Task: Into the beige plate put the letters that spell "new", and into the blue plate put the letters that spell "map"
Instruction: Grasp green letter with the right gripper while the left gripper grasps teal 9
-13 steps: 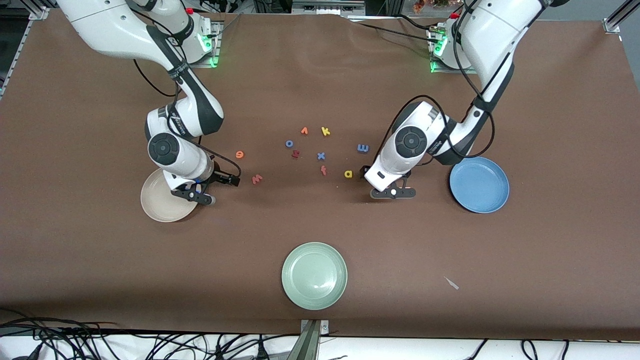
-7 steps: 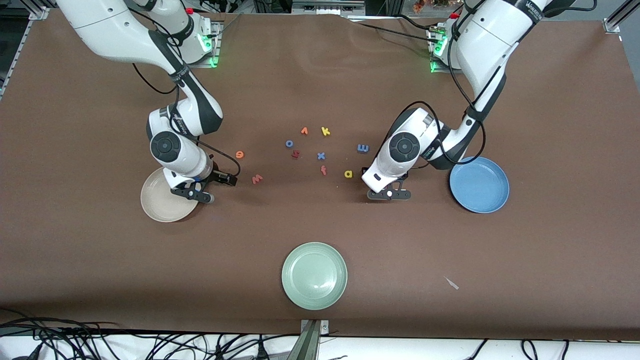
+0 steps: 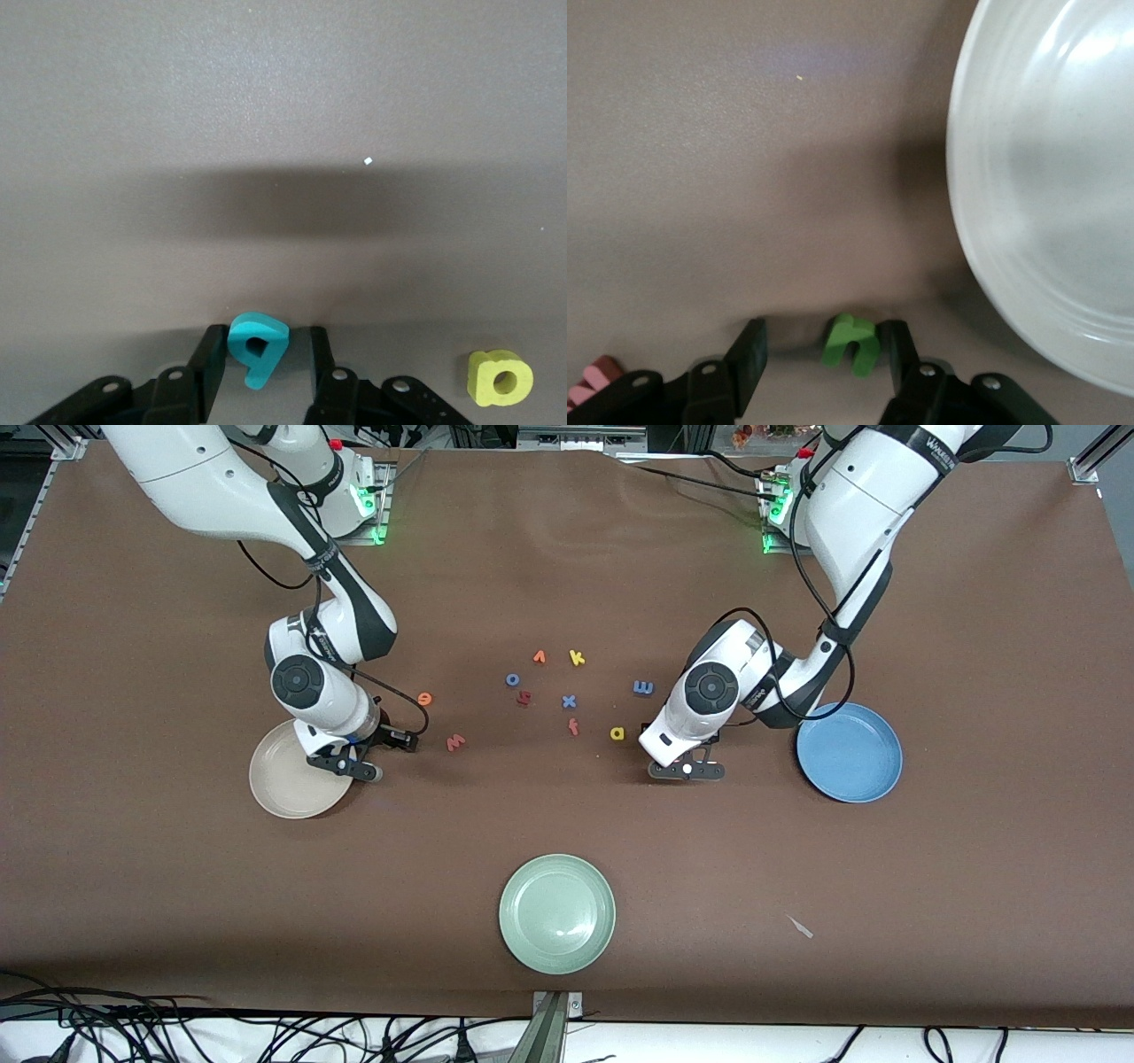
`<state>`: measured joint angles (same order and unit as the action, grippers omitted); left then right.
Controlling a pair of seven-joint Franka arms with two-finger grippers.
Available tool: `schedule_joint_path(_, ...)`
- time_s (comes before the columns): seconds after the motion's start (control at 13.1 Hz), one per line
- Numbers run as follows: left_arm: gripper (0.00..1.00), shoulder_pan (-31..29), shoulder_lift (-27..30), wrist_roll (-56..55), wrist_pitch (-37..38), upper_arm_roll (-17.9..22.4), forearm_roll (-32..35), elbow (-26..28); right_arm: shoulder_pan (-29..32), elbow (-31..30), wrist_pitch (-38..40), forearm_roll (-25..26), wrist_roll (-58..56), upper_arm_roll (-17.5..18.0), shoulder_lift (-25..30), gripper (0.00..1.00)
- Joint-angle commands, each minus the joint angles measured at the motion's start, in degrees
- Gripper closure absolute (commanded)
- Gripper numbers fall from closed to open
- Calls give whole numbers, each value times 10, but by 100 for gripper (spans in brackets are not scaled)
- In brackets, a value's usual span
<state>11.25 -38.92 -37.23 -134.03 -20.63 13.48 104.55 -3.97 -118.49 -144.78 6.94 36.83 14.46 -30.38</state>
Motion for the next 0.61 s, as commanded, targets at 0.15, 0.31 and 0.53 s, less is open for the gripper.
schedule_joint_path(0.15,85,-2,-5,-10,5,2,22,0,3,-10,-10,9,-1,1,4,55)
schedule_joint_path(0.31,92,-6,1,-10,14,2,22,-7,4,-13,-8,10,-10,1,8,71)
schedule_joint_path(0.53,98,-50,34,-3,117,0,14,-30,4,-13,-2,10,-25,0,18,97)
